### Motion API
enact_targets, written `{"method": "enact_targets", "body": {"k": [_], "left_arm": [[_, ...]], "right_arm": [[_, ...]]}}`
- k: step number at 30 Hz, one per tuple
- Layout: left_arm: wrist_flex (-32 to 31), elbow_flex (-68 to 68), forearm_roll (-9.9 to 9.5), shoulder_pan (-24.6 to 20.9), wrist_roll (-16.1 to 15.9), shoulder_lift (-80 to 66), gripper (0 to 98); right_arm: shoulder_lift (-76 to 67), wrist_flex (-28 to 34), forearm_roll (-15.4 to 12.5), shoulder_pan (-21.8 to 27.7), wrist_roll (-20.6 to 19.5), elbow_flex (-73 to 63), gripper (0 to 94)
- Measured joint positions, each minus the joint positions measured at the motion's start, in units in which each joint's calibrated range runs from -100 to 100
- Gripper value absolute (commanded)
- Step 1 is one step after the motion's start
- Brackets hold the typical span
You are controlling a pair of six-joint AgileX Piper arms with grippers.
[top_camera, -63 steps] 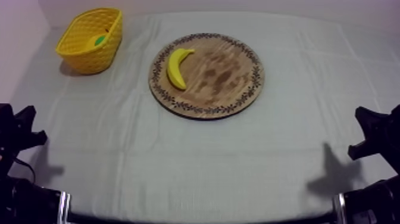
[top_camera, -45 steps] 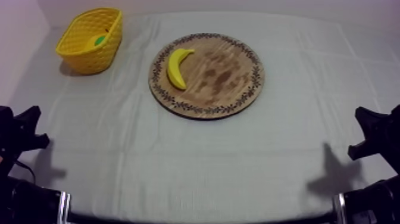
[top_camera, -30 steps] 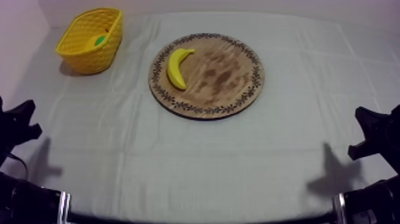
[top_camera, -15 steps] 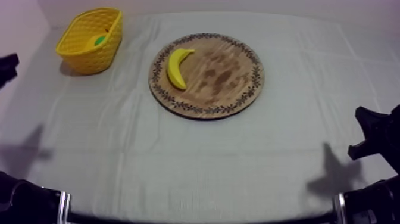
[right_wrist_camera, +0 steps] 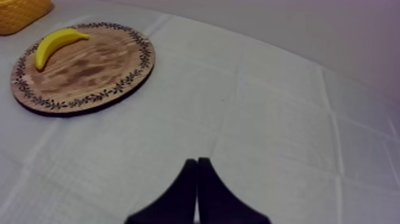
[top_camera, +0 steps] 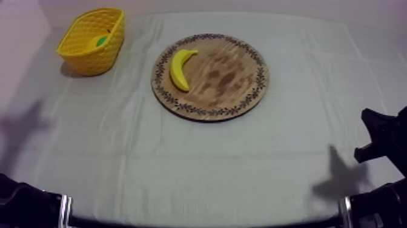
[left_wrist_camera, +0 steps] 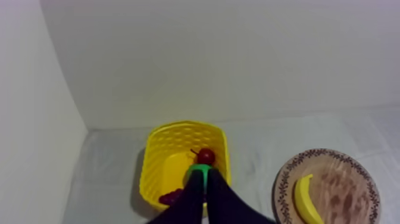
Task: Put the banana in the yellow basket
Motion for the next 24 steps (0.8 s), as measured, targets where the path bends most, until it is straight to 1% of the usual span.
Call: {"method": "enact_targets", "body": {"k": [4, 7, 11, 15, 24], "left_arm": [[2.3, -7.3, -1.83, 2.1, 1.4, 5.3, 0.0], [4.3, -12.1, -3.98, 4.5, 3.4, 9.3, 0.0], [6.9, -16.7, -5.7, 7.1, 5.8, 13.9, 0.0], [8.7, -19.8, -6.47, 9.2, 7.3, 18.6, 0.0], [11.2, -25.3, -6.53, 12.2, 8.8, 27.9, 0.0]], "right_arm": [[0.0, -0.1, 0.0, 0.0, 0.0, 0.0, 0.3], [0.0, 0.0, 0.0, 0.0, 0.0, 0.0, 0.3], [0.0, 0.0, 0.0, 0.0, 0.0, 0.0, 0.3], [0.0, 0.0, 0.0, 0.0, 0.0, 0.0, 0.3], [0.0, 0.0, 0.0, 0.0, 0.0, 0.0, 0.3]]}}
